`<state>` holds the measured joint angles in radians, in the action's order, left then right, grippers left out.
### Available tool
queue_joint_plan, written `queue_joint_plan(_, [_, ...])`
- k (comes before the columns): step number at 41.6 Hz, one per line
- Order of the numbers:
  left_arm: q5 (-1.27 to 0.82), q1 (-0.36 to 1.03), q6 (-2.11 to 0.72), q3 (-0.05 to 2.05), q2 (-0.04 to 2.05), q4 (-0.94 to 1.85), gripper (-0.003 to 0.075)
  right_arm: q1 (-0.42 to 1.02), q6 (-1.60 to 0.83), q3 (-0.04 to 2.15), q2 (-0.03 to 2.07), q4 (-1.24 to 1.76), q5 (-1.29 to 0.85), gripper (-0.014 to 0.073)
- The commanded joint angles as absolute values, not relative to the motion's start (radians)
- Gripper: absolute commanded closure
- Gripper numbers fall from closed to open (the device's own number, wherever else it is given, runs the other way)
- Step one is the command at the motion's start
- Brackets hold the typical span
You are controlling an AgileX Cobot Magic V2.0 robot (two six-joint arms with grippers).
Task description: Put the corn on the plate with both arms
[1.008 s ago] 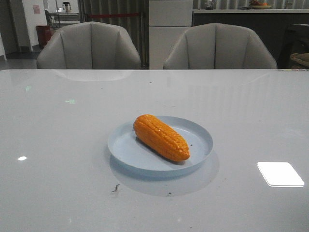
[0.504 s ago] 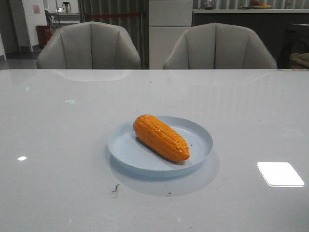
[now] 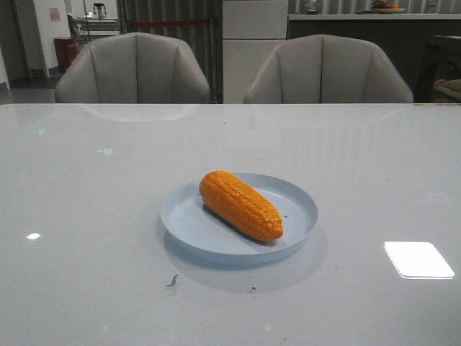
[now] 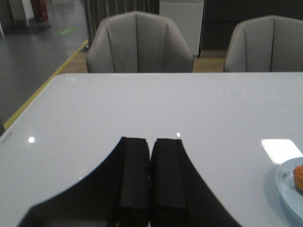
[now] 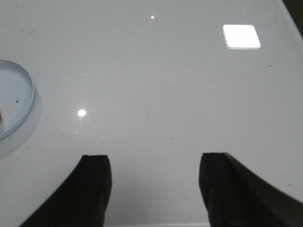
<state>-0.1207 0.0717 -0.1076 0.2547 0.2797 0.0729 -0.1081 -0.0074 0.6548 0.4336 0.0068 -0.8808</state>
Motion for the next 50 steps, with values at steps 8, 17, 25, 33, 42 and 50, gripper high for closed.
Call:
queue_joint_plan(8, [0.100,0.072,-0.090,0.079,0.067,0.064,0.0627,-0.111,-0.009,0.680,0.439,0.010,-0.806,0.0085])
queue_joint_plan(17, [0.107,0.072,-0.090,-0.033,-0.031,0.068,0.0627,-0.111,-0.009,0.680,0.439,0.010,-0.806,0.0085])
queue_joint_plan(25, [0.068,0.072,-0.090,-0.048,-0.026,0.075,0.0627,-0.111,-0.009,0.680,0.439,0.010,-0.806,0.0085])
queue_joint_plan(33, [0.068,0.072,-0.090,-0.048,-0.026,0.075,0.0627,-0.111,-0.009,0.680,0.439,0.010,-0.806,0.0085])
queue_joint_plan(42, [0.068,0.072,-0.090,-0.048,-0.026,0.075,0.0627,-0.111,-0.009,0.680,0.439,0.010,-0.806,0.0085])
queue_joint_plan(50, [0.068,0.072,-0.090,-0.048,-0.026,0.075,0.0627,-0.111,-0.009,0.680,0.439,0.010,-0.806,0.0085])
